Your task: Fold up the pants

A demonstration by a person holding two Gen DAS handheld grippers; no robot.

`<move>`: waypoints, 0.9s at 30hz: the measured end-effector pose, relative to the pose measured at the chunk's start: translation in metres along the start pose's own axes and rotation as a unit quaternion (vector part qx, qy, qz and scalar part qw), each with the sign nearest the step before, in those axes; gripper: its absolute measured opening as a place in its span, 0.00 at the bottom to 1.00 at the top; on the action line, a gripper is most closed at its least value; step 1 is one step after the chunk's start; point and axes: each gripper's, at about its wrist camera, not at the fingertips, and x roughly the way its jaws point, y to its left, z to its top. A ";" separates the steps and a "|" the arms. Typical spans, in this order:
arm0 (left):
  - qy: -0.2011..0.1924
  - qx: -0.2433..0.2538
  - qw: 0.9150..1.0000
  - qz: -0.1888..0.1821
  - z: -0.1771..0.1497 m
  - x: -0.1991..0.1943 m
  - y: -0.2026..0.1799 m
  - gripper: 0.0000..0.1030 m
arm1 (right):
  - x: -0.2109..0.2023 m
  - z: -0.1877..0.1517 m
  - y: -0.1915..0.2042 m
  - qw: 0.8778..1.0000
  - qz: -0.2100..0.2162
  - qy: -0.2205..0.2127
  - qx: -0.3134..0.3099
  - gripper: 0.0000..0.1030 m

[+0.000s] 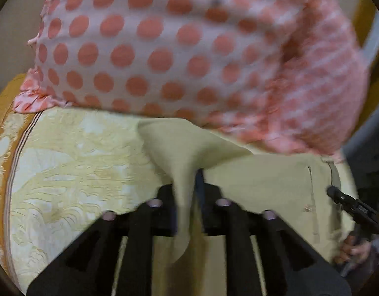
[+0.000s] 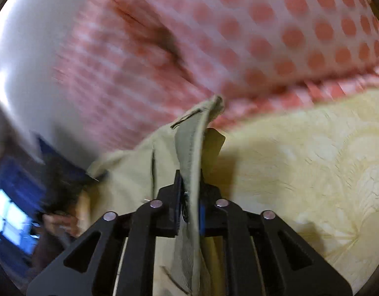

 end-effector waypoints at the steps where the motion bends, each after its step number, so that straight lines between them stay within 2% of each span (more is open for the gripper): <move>1: -0.002 -0.004 1.000 0.006 -0.001 -0.002 0.003 0.25 | -0.002 -0.001 -0.005 1.000 -0.009 0.006 0.009 0.26; 3: -0.034 -0.002 0.999 0.010 -0.007 -0.021 0.008 0.25 | -0.026 -0.005 -0.008 0.999 -0.005 -0.032 0.013 0.36; 4: -0.061 0.011 0.998 0.002 -0.016 -0.042 0.009 0.25 | -0.038 -0.008 -0.004 0.999 0.006 -0.052 0.005 0.38; 6: -0.078 0.023 0.996 -0.042 -0.028 -0.067 0.004 0.25 | -0.053 -0.017 0.006 0.996 0.071 -0.056 -0.003 0.57; 7: -0.077 0.030 0.993 -0.083 -0.039 -0.081 -0.002 0.28 | -0.054 -0.022 0.012 0.994 0.103 -0.043 -0.002 0.60; 8: -0.068 0.036 0.990 -0.120 -0.050 -0.089 -0.009 0.36 | -0.052 -0.027 0.017 0.992 0.126 -0.029 -0.002 0.63; 9: -0.057 0.038 0.988 -0.140 -0.056 -0.091 -0.014 0.43 | -0.045 -0.033 0.021 0.990 0.144 -0.004 0.003 0.65; 10: -0.028 0.039 0.986 -0.160 -0.066 -0.084 -0.021 0.52 | -0.037 -0.037 0.020 0.989 0.146 0.015 0.015 0.67; 11: -0.005 0.033 0.986 -0.163 -0.071 -0.074 -0.024 0.53 | -0.029 -0.041 0.016 0.990 0.133 0.030 0.031 0.72; 12: 0.015 0.025 0.986 -0.161 -0.075 -0.064 -0.025 0.53 | -0.020 -0.044 0.008 0.991 0.120 0.038 0.053 0.71; 13: 0.047 0.006 0.988 -0.148 -0.079 -0.046 -0.023 0.51 | -0.018 -0.045 0.001 0.987 0.133 0.031 0.079 0.70; 14: 0.059 -0.015 0.988 -0.141 -0.081 -0.033 -0.018 0.43 | -0.020 -0.049 -0.006 0.983 0.142 0.028 0.111 0.70; 15: 0.039 -0.015 0.991 -0.127 -0.080 -0.037 -0.016 0.42 | -0.025 -0.050 -0.011 0.980 0.134 0.028 0.145 0.69; 16: 0.040 -0.012 0.994 -0.102 -0.080 -0.041 -0.016 0.41 | -0.033 -0.053 -0.009 0.981 0.110 0.022 0.157 0.70; 17: 0.035 -0.015 0.996 -0.078 -0.081 -0.047 -0.016 0.48 | -0.047 -0.058 0.002 0.989 0.069 0.009 0.134 0.72; 18: 0.023 -0.017 0.998 -0.063 -0.086 -0.058 -0.017 0.55 | -0.058 -0.064 0.012 0.994 0.044 -0.005 0.102 0.85; 19: 0.000 -0.011 0.999 -0.049 -0.095 -0.075 -0.018 0.70 | -0.072 -0.075 0.028 0.998 0.006 -0.022 0.056 0.96; 20: -0.028 0.006 0.999 -0.023 -0.108 -0.095 -0.021 0.81 | -0.079 -0.083 0.037 0.999 -0.014 -0.033 0.030 0.99; 21: -0.054 0.025 0.998 0.011 -0.124 -0.114 -0.026 0.85 | -0.090 -0.106 0.057 0.997 -0.042 -0.051 -0.026 0.99; 22: -0.077 0.043 0.995 0.038 -0.139 -0.128 -0.031 0.91 | -0.093 -0.117 0.065 0.996 -0.049 -0.057 -0.056 0.99; 23: -0.094 0.059 0.992 0.058 -0.156 -0.139 -0.033 0.95 | -0.095 -0.141 0.079 0.991 -0.063 -0.065 -0.097 0.99; 25: -0.114 0.082 0.986 0.087 -0.190 -0.153 -0.039 0.97 | -0.092 -0.171 0.089 0.984 -0.087 -0.074 -0.135 0.99; 27: -0.122 0.096 0.983 0.101 -0.217 -0.157 -0.045 0.97 | -0.082 -0.195 0.098 0.978 -0.109 -0.081 -0.159 0.99</move>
